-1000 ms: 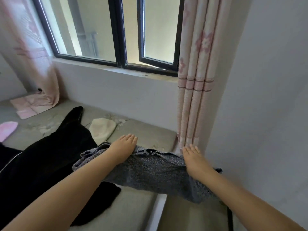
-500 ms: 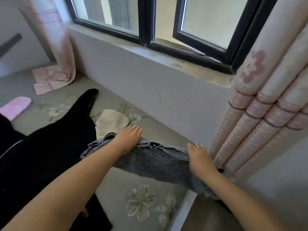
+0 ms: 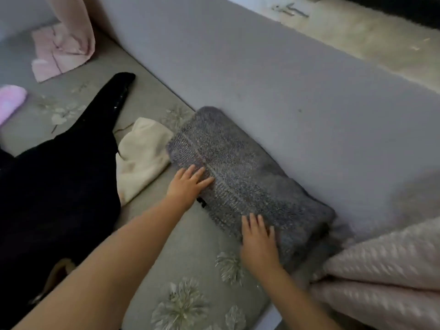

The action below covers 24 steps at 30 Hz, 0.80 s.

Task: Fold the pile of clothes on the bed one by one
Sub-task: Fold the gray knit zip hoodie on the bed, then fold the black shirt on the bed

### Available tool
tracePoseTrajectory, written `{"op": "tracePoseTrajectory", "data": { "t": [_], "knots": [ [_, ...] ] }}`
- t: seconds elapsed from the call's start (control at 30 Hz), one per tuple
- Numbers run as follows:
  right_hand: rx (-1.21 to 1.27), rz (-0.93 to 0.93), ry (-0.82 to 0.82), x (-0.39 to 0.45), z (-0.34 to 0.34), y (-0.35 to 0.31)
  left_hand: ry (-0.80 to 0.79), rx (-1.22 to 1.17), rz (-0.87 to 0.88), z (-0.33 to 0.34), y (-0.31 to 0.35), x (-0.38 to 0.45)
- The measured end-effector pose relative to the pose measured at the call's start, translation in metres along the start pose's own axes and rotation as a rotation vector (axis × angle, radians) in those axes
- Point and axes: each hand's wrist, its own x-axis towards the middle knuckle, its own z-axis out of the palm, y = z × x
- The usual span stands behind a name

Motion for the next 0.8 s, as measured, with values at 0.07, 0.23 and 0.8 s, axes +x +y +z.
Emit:
{"op": "tracePoseTrajectory", "data": {
  "t": [0.07,0.23,0.8],
  "knots": [
    [-0.020,-0.011,-0.131,0.022,0.047,0.008,-0.171,-0.094,0.015,0.048,0.023,0.007],
    [-0.130,-0.049,-0.004,0.048,0.114,0.030,-0.157,-0.344,-0.002,0.118,0.054,0.025],
    [-0.060,-0.492,0.330,0.012,0.163,-0.154,0.096,-0.604,-0.399,0.246,-0.032,-0.179]
  ]
}}
